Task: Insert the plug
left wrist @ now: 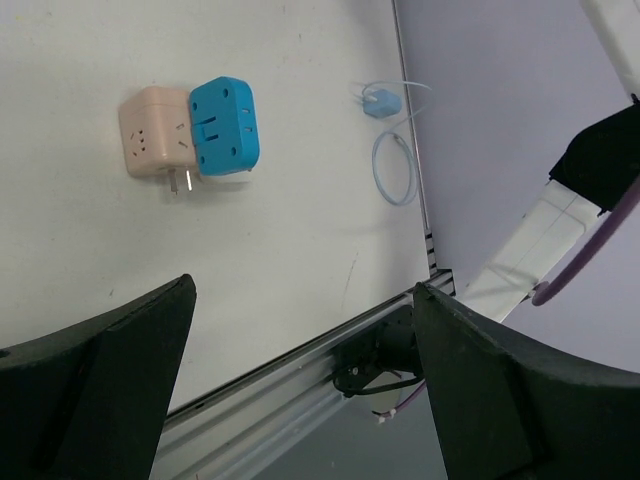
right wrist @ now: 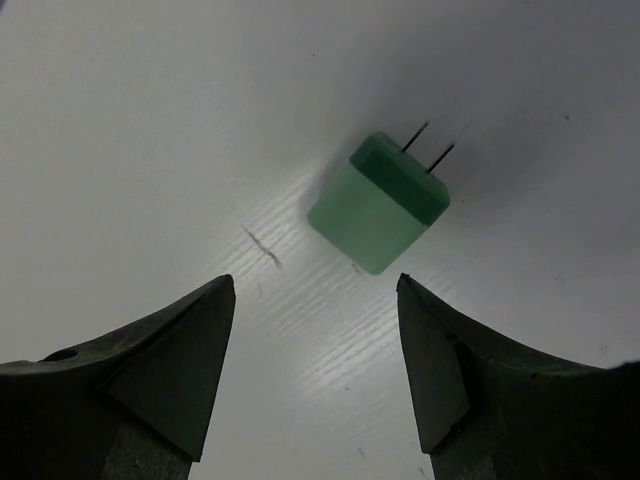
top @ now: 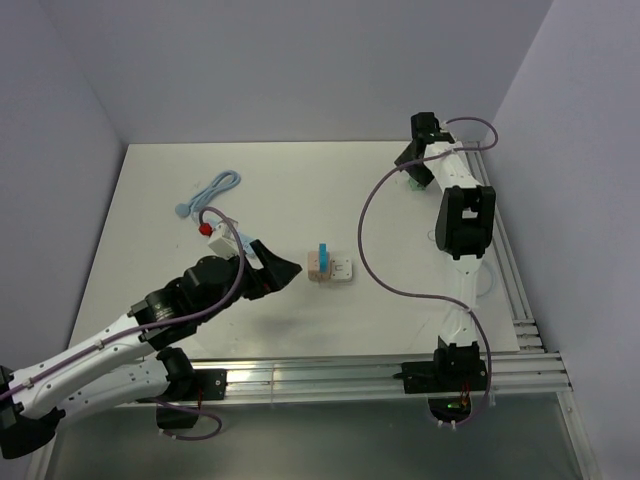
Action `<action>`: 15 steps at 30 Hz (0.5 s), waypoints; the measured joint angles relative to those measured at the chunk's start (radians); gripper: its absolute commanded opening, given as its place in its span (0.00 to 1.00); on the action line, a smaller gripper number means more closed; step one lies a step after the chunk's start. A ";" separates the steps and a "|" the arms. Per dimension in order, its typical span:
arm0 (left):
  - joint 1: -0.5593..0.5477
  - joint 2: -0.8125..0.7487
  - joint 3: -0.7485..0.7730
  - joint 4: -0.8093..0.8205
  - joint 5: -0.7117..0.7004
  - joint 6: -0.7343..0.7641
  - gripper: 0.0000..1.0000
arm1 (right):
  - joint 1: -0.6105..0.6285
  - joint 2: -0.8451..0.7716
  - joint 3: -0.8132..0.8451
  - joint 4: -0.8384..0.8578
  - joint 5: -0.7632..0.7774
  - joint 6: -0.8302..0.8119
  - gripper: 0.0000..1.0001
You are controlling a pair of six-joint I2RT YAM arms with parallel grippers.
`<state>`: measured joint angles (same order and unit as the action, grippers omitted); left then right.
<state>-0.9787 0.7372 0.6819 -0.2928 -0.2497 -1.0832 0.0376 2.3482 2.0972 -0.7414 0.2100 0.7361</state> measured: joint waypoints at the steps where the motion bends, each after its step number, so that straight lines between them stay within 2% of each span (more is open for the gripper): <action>1: 0.000 0.012 0.011 0.002 -0.001 0.009 0.95 | -0.004 0.013 0.001 0.000 0.003 0.006 0.73; 15: 0.000 0.093 0.050 0.048 -0.010 0.052 0.95 | -0.026 0.112 0.078 -0.013 0.018 0.079 0.73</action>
<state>-0.9787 0.8303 0.7319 -0.2451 -0.2592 -1.0313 0.0120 2.4603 2.1754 -0.7547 0.2276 0.8154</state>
